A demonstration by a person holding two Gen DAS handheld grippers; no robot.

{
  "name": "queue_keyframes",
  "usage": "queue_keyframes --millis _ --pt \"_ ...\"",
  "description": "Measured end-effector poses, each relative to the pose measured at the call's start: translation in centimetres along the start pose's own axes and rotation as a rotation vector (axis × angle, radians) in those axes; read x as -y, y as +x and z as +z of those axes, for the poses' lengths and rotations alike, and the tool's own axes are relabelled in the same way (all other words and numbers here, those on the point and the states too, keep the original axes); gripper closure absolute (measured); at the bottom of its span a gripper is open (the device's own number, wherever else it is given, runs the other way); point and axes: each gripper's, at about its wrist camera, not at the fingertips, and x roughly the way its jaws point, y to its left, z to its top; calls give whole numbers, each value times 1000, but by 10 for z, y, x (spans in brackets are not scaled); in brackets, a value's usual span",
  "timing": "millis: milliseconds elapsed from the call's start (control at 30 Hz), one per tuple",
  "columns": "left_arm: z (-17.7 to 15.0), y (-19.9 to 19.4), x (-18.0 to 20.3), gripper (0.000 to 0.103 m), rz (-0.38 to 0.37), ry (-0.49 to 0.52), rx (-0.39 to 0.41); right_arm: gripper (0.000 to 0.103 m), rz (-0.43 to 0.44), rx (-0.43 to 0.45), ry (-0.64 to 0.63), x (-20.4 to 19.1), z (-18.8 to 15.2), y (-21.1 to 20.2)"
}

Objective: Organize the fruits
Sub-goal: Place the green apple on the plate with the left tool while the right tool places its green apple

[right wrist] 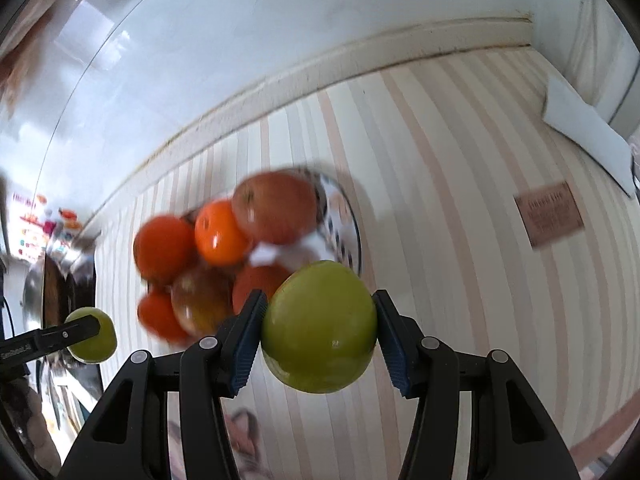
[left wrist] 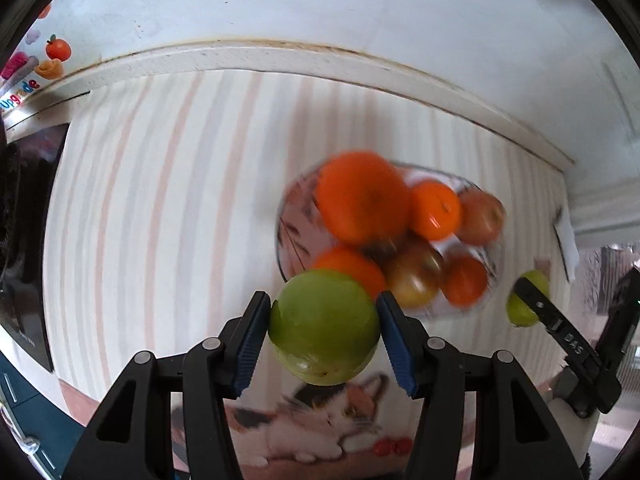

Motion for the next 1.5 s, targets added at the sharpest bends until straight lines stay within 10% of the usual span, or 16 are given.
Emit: queue_keyframes --millis 333,1200,1500 --pt "44 49 -19 50 -88 -127 -114 46 -36 -45 -29 -20 27 44" --pt "42 50 -27 50 -115 -140 -110 33 -54 -70 -36 -28 27 50" --pt "30 12 -14 48 -40 -88 -27 7 -114 -70 -97 -46 22 27"
